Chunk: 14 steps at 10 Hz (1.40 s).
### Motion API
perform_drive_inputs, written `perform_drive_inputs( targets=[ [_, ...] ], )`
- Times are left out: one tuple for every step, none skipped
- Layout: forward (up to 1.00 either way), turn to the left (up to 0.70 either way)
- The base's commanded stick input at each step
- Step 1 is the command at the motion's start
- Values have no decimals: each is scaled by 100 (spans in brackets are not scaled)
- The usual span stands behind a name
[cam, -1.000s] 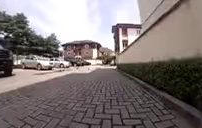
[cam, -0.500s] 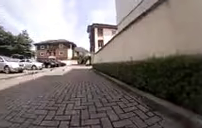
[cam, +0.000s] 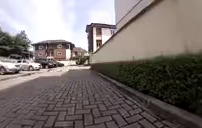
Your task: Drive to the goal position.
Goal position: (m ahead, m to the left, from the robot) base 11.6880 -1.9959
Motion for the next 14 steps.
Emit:
perform_drive_inputs(
  targets=[
    [50, 0],
    [50, 0],
    [0, 0],
    [0, 0],
    [0, 0],
    [0, 0],
    [0, 0],
    [0, 0],
    [0, 0],
    [0, 0],
    [0, 0],
    [50, 0],
    [50, 0],
    [50, 0]
  ],
)
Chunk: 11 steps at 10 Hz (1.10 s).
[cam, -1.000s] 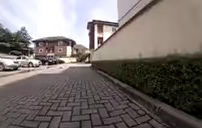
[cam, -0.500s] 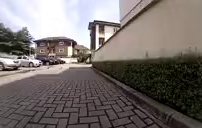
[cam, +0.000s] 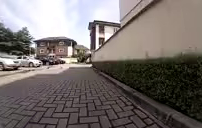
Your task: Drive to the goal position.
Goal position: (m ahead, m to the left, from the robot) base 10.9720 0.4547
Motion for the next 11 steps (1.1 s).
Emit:
perform_drive_inputs(
  targets=[
    [50, 0],
    [50, 0],
    [50, 0],
    [50, 0],
    [50, 0],
    [50, 0],
    [50, 0],
    [50, 0],
    [50, 0],
    [50, 0],
    [50, 0]
  ],
)
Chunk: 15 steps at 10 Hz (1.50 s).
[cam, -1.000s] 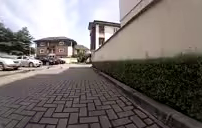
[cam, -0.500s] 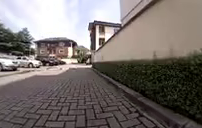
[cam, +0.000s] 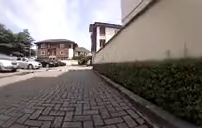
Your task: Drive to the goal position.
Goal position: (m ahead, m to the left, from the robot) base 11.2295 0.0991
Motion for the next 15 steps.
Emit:
perform_drive_inputs(
  targets=[
    [50, 0],
    [50, 50],
    [50, 50],
    [50, 50],
    [50, 50],
    [50, 48],
    [50, 14],
    [50, 0],
    [50, 0],
    [50, 0],
    [50, 0],
    [50, 0],
    [50, 0],
    [50, 0],
    [50, 0]
  ],
)
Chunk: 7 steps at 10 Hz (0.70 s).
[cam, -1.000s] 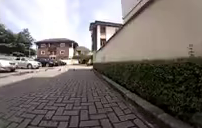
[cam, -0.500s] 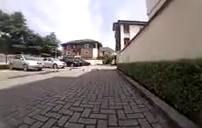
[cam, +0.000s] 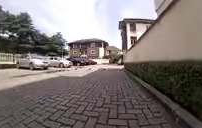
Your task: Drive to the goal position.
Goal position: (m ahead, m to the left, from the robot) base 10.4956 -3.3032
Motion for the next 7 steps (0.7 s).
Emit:
perform_drive_inputs(
  targets=[
    [50, 0],
    [50, 0],
    [50, 0],
    [50, 0],
    [50, 0],
    [50, -29],
    [50, -50]
  ],
)
